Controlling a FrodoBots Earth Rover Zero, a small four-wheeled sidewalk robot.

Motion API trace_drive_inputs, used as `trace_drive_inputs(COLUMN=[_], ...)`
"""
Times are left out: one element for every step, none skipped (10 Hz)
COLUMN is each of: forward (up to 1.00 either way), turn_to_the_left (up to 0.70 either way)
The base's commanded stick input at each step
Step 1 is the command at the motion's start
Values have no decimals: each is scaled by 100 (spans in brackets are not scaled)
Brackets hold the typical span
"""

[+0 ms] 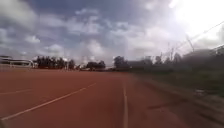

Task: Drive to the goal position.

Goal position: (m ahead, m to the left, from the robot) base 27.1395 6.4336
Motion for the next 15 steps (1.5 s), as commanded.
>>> trace_drive_inputs(forward=[70, 70, 70, 70, 70, 70, 70, 70, 70, 70, 70, 70, 70, 70, 70], turn_to_the_left=[0, 0, 0, 0, 0, 0, 0, 0, 0, 0, 0, 0, 0, 0, 0])
